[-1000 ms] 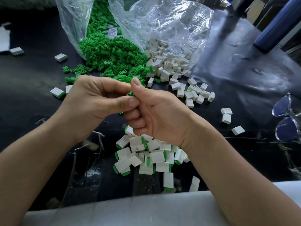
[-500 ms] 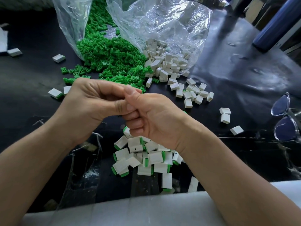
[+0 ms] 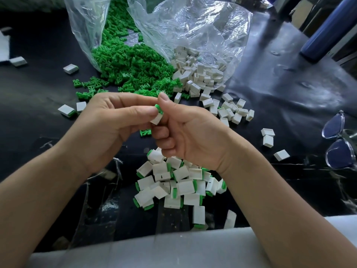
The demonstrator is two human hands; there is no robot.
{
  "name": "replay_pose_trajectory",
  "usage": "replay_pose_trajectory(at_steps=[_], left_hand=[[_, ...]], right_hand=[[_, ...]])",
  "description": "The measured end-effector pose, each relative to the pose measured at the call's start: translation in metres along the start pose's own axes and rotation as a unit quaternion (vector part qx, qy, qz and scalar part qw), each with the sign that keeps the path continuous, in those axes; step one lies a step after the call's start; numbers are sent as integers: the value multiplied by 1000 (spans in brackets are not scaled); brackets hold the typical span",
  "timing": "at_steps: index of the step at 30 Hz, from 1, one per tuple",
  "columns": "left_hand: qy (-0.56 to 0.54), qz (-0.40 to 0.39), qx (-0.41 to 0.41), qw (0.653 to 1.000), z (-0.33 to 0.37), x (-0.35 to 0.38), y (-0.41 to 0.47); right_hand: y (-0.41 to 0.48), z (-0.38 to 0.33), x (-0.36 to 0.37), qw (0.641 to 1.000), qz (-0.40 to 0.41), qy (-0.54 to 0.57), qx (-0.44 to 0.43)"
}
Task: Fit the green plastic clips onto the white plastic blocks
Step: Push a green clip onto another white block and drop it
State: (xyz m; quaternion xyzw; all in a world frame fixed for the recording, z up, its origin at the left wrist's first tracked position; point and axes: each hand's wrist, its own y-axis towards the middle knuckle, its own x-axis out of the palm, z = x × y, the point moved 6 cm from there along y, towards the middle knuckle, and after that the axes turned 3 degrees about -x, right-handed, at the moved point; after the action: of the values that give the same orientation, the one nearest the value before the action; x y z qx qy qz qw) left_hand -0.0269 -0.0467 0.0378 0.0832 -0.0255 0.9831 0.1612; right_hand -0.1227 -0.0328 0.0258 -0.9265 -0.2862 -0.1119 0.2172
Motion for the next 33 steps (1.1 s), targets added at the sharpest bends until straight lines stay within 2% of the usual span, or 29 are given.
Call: replay_pose_trajectory(at_steps=[4,12,16,22,27,33], left_hand=[[-9,32,-19,999,-3,-4,2],[22,34,-20,999,-5,-3,3],[6,34,-27,999,-9,-1,3],[7,55,-21,998,-10,-2,3],[32,50,-20,998,-13,-3,3],[16,55,-16,998,-10,1,1]], right_hand=[[-1,0,-2,1000,5,-21,-5],[0,-2,-3,997,38,-66,-34],[0,-3,-5,992,82,-80,-60],[2,-3,-3,984,101,-110,-93],[4,-3,-7,964,132,-203,-107],[5,-4,-10,947,165,-254,-110]])
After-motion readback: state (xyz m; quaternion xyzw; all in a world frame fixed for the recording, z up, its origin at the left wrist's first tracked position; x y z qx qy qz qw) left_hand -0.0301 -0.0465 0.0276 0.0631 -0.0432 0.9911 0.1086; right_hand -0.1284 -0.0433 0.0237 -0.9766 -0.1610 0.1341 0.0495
